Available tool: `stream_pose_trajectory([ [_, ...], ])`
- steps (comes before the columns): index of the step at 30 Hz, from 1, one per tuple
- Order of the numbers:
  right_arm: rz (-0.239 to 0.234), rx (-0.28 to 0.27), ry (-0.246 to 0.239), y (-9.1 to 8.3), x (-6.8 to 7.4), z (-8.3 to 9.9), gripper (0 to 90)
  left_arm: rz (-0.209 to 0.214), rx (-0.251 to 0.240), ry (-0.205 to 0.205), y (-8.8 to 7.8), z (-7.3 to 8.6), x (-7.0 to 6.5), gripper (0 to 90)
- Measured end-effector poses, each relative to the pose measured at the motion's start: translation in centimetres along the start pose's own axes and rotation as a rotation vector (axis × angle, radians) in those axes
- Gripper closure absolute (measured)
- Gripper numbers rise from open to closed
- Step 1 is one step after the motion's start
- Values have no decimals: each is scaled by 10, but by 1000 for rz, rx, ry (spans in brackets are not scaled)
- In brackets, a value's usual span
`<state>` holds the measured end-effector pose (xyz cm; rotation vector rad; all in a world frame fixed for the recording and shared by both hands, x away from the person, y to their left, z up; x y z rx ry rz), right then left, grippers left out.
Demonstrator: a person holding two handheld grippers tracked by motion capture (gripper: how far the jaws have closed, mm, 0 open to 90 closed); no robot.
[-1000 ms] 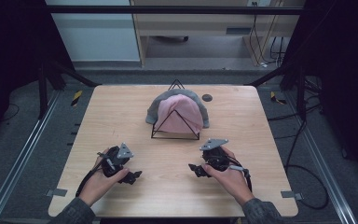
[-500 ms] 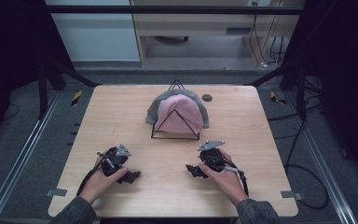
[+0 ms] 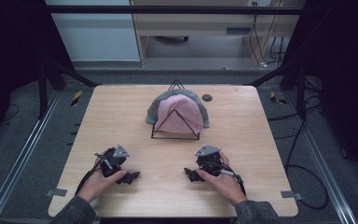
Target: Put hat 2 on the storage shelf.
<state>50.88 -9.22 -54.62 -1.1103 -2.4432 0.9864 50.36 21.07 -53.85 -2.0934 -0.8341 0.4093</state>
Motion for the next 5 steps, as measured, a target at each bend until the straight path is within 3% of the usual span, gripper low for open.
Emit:
stream_pose_trajectory([
  [5, 0, 0, 0, 0, 0, 0, 36, -2, 4, -3, 0, 0, -1, 0],
])
Point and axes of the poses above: each handheld gripper's, and its own axes: y roughly forward along the jaws, z roughly out of its underside, x roughly to its left, the point moved 5 cm from there along y, roughly forward along the jaws, and after that the axes turned 1 degree about z, right-handed, at the moved point
